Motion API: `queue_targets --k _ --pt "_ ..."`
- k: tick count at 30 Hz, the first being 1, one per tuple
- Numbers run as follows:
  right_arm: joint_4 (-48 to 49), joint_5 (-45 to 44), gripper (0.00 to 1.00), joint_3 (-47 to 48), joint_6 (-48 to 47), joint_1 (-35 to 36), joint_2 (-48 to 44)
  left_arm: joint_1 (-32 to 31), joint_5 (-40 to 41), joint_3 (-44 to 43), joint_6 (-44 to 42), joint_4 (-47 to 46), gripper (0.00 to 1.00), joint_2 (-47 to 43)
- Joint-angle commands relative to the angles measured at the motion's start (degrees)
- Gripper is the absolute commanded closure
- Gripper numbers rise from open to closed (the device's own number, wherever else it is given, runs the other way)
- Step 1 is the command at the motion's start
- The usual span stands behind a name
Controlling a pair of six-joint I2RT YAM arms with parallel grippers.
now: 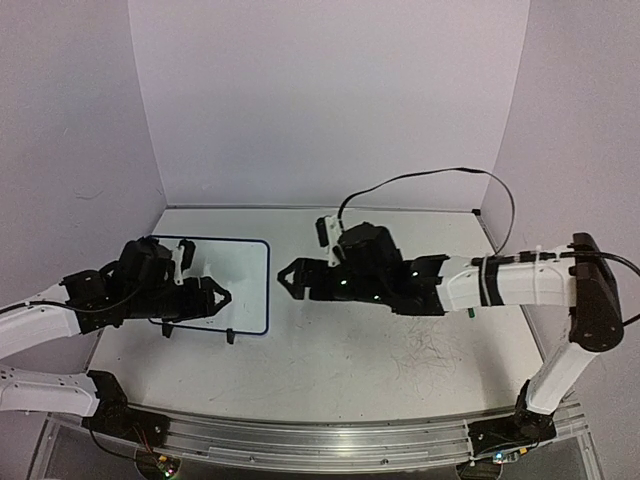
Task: Write a sentence on the whiteboard
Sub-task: Move the whiteboard to the center of the board.
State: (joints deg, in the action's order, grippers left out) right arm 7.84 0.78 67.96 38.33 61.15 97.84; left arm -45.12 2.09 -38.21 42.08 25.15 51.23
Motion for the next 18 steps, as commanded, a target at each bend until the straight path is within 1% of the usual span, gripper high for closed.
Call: queue_targets --k 1,3,6,10,15,18 --pt "-0.35 -6.18 0.14 10.73 5.64 7.28 10.57 -0.27 3.64 -8.86 -3.23 5.13 0.24 -3.79" --pt "-0.72 -7.09 0.14 15.17 5.73 9.91 16.78 -0.23 4.90 -11.98 -5.00 5.49 0.22 -4.31" --pt "-2.13 -7.96 0.18 22.22 7.46 12.08 24.66 -0.23 6.44 -14.81 -6.61 5.53 0.21 -5.38" --pt "-3.48 -8.90 0.30 26.61 10.75 13.47 29.61 -0.24 6.91 -16.39 -7.89 5.63 0.20 -8.78" --pt "-7.97 -8.69 0.31 32.39 14.99 13.82 35.31 -0.27 7.66 -16.58 -8.44 6.05 0.18 -14.02" --pt "-11.97 -11.12 0.32 36.00 16.86 13.85 38.41 -0.24 8.01 -16.75 -8.30 6.30 0.18 -16.26"
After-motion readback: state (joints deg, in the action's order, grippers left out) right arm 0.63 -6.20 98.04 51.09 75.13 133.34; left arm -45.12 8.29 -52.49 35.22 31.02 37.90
